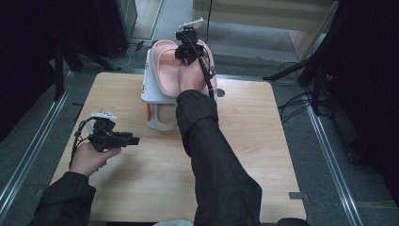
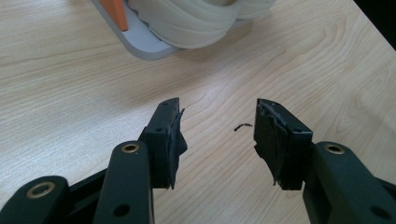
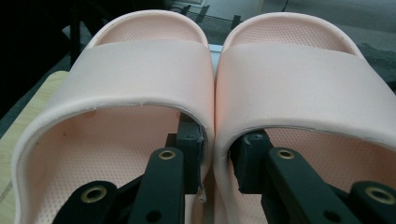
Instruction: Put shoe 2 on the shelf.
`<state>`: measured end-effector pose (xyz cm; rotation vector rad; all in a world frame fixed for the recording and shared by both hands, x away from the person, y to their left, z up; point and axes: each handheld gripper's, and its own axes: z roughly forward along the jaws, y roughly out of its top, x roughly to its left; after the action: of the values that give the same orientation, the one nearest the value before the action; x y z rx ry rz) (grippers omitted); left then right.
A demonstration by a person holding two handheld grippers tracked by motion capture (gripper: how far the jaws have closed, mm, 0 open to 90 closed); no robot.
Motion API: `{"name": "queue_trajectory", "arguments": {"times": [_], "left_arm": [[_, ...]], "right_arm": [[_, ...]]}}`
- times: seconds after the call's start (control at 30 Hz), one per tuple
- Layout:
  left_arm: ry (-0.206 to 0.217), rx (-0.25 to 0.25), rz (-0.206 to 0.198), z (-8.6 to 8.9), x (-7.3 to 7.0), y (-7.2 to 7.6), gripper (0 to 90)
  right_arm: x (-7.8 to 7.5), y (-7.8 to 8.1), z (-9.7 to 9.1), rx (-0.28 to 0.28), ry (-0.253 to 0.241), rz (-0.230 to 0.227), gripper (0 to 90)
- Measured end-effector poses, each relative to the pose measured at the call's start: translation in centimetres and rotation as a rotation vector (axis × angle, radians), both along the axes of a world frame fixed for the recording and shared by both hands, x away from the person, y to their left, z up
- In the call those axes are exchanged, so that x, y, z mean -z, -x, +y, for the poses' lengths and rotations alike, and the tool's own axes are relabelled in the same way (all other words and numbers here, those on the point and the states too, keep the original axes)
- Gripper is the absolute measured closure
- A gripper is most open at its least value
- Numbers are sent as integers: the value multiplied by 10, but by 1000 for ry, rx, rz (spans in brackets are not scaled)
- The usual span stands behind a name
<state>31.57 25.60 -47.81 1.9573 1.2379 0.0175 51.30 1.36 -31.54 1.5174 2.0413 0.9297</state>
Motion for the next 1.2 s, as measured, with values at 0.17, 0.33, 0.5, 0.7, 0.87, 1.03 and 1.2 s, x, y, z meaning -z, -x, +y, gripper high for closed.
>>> {"name": "queue_trajectory", "arguments": {"times": [0.17, 0.33, 0.5, 0.7, 0.87, 1.03, 1.2], "left_arm": [[1, 2, -1, 1, -1, 0, 511], [5, 5, -3, 1, -1, 0, 511], [6, 6, -2, 1, -1, 0, 510], [1, 9, -7, 0, -1, -1, 510], [1, 14, -2, -2, -1, -1, 510], [-2, 14, -3, -2, -1, -1, 511], [-3, 14, -2, -2, -1, -1, 510]], "right_arm": [[4, 0, 12, 67, -22, 7, 754], [6, 0, 20, 133, -13, 1, 753], [12, 0, 27, 149, 13, -5, 750], [14, -2, 33, 162, 2, -7, 734], [16, 0, 38, 181, 16, -20, 727], [17, 2, 42, 186, 27, -31, 708], [17, 3, 41, 162, 54, -43, 743]]}}
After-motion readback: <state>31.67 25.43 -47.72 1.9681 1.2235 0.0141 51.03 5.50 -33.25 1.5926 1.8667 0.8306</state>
